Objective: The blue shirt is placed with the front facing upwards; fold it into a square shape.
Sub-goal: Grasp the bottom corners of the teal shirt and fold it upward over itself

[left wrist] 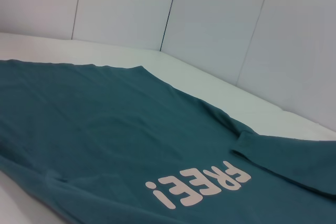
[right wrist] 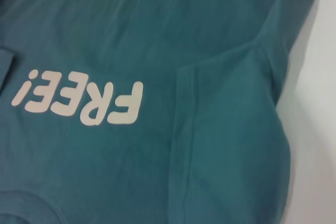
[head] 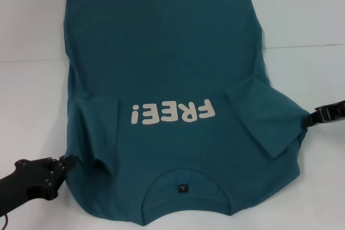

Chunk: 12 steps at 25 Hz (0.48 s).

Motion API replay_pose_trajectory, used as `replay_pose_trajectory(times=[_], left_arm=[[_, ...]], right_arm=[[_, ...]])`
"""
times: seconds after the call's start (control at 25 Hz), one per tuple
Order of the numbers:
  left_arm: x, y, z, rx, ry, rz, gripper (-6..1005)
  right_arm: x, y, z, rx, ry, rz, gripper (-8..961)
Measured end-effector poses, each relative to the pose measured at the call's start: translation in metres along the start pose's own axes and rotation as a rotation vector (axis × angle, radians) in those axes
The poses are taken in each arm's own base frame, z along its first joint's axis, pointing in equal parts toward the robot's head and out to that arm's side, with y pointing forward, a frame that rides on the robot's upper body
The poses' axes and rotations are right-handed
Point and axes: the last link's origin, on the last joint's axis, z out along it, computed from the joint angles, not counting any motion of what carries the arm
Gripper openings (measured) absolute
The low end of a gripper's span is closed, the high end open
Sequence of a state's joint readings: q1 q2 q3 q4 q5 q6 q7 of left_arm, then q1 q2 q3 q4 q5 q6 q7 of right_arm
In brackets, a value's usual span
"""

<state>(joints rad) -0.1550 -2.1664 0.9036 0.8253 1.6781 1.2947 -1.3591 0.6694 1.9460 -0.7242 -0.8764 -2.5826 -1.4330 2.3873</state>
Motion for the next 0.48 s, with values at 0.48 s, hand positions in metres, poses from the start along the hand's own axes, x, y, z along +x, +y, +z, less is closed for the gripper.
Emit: replay_pose_trajectory(times=[0.48], left_arm=[[0.0009,0.0,0.0,-0.002,0.0,0.004,0]], right_arm=[[-0.0089,0.0104,-0.0045,-0.016,0.03,-0.037,113]])
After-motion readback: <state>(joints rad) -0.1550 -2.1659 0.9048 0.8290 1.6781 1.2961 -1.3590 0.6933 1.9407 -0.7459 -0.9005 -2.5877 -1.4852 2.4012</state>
